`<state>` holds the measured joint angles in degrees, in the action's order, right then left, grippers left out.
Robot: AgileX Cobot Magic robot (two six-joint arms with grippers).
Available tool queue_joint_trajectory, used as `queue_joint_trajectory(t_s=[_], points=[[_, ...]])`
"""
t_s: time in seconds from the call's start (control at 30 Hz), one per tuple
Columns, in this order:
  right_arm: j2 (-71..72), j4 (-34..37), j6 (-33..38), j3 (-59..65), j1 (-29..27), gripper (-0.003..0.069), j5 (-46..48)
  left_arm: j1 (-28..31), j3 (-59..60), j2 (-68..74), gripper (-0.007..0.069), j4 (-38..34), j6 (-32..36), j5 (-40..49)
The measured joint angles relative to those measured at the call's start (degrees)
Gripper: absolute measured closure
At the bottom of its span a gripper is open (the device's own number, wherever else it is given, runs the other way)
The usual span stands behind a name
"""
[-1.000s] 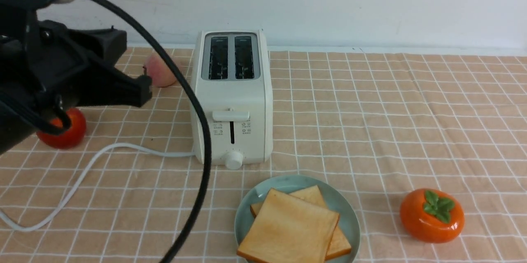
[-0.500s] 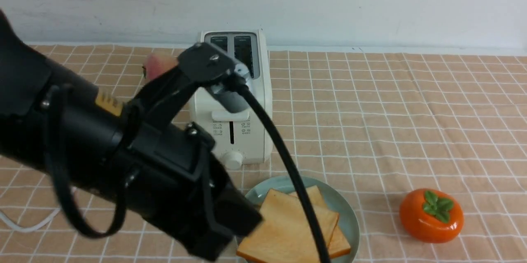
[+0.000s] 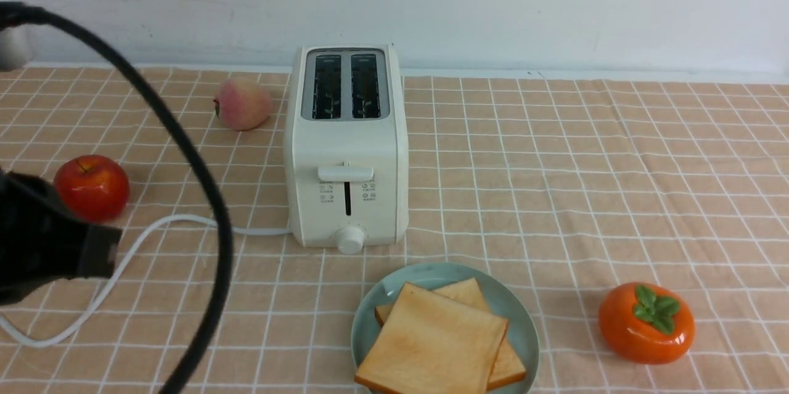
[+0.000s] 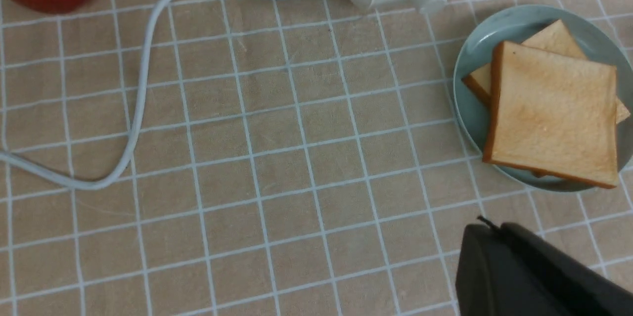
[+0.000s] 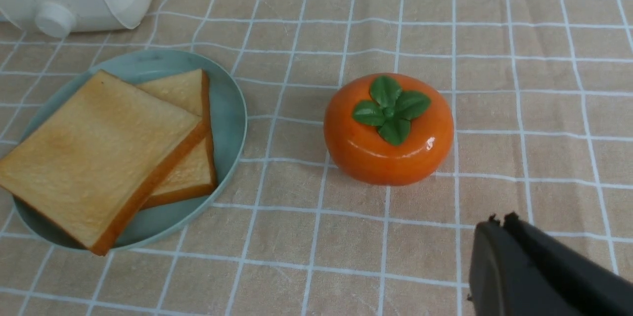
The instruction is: Take toasted bread from bread machine on light coffee tablecloth place on plate.
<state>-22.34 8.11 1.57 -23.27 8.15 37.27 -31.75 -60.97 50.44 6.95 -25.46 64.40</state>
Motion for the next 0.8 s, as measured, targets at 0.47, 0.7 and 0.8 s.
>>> queue_joint_trajectory(t_s=[0.47, 0.7, 0.8], points=[[0.0, 0.0, 0.0, 0.0, 0.0, 0.0659, 0.0, 0.0, 9.1, -12.1, 0.0638, -0.2, -1.9, -0.2], [0.0, 0.0, 0.0, 0.0, 0.0, 0.0657, 0.0, 0.0, 9.2, -12.1, 0.0638, -0.2, -1.9, -0.2], [0.0, 0.0, 0.0, 0.0, 0.0, 0.0655, 0.0, 0.0, 9.2, -12.1, 0.0638, -0.2, -1.9, -0.2]])
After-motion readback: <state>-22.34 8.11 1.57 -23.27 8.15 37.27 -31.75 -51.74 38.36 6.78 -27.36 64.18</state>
